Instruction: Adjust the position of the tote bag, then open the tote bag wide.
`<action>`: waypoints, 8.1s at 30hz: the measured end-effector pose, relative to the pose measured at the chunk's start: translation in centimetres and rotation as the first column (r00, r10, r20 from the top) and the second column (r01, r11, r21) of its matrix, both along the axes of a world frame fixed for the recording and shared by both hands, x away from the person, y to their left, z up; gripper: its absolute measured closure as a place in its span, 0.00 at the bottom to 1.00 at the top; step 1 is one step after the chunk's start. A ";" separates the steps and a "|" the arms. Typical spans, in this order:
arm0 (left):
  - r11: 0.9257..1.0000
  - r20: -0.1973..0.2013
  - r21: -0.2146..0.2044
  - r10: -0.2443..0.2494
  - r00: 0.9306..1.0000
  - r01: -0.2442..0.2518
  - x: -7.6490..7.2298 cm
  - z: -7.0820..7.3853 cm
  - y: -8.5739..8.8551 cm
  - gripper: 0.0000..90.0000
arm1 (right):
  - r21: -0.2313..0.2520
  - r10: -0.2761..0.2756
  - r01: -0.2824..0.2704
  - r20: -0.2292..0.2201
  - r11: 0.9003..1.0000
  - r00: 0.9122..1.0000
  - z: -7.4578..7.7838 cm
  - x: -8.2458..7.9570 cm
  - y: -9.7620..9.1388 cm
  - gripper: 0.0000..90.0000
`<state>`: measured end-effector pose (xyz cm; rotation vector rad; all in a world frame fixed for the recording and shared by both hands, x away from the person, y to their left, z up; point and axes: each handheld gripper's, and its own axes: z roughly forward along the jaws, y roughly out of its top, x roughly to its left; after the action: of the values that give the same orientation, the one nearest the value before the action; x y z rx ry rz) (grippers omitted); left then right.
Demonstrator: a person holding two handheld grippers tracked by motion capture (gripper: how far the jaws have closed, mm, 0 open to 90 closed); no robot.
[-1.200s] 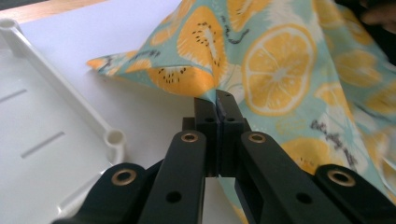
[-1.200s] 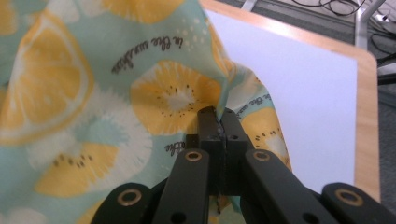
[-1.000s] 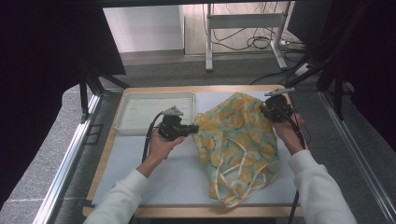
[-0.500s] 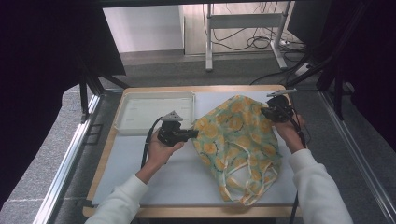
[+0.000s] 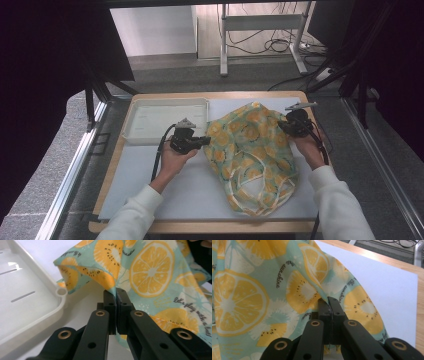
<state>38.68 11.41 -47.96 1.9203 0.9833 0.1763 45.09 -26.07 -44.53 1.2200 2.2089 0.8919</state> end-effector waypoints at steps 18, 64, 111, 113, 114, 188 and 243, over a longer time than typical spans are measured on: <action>0.999 -0.011 0.002 0.033 0.999 -0.033 1.3 -0.3 0.2 0.98 | 0.004 0.004 -0.004 -0.004 1.000 1.000 -0.4 -0.4 0.0 0.98; 0.994 0.019 0.095 -0.063 0.998 0.061 -6.9 2.3 -0.1 0.40 | 0.154 0.122 -0.130 0.059 0.980 0.991 -0.1 -11.5 -1.7 0.44; 0.922 0.059 0.374 -0.131 0.990 0.100 -9.1 -0.1 -8.1 0.30 | 0.089 0.224 -0.219 -0.052 0.972 0.973 -2.9 -14.5 0.6 0.42; 0.919 0.064 0.384 -0.125 0.990 0.091 -8.9 -0.4 -8.2 0.33 | 0.087 0.223 -0.218 -0.055 0.972 0.973 -2.9 -14.5 0.6 0.42; 0.919 0.061 0.381 -0.132 0.989 0.099 -8.9 -0.5 -8.2 0.39 | 0.087 0.221 -0.216 -0.058 0.973 0.974 -2.9 -14.5 0.6 0.42; 0.970 -0.023 0.208 -0.122 0.992 0.124 -9.3 -1.2 -2.3 0.95 | 0.215 0.245 -0.223 -0.080 0.951 0.966 -3.1 -16.0 -1.3 0.97; 0.991 0.054 0.094 -0.097 0.994 0.092 -8.5 2.2 0.0 0.99 | 0.185 0.176 -0.199 0.138 0.962 0.975 6.9 -7.9 0.3 0.97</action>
<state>30.22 11.44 -45.78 2.0291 0.8570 0.2244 37.20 -25.81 -37.62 1.0218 2.2068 1.2537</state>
